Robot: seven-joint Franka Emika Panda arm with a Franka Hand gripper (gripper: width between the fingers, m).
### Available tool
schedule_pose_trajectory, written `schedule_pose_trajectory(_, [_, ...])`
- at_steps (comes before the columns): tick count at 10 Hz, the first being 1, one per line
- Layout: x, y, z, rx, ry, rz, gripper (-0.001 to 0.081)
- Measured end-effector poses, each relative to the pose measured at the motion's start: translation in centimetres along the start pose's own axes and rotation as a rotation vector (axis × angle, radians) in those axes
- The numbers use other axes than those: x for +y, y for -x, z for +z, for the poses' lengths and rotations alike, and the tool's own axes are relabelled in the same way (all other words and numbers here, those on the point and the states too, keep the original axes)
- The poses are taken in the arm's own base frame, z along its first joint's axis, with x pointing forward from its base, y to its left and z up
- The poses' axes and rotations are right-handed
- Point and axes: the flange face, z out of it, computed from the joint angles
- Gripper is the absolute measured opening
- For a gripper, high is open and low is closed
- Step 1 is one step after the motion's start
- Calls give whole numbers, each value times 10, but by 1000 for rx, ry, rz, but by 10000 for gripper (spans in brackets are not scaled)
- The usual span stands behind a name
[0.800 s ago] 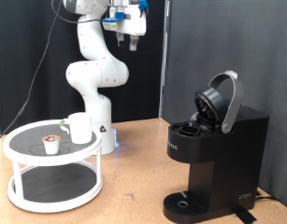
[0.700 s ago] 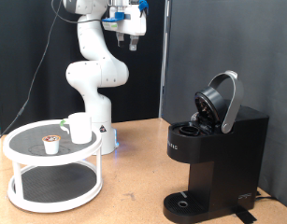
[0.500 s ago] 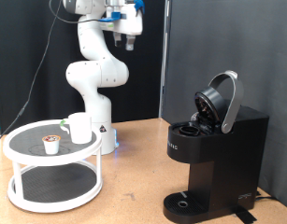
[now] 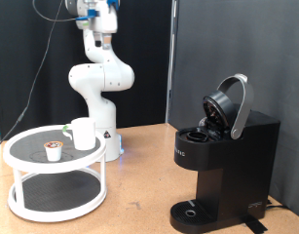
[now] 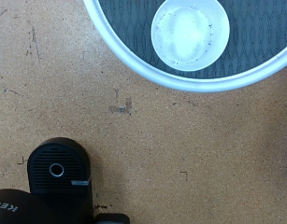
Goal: Make a cup of coffee with the keurig machine
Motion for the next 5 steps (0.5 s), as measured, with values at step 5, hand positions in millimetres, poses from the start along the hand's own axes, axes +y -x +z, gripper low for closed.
schedule_pose_trajectory(5, [-17, -18, 4, 13, -12, 1, 734])
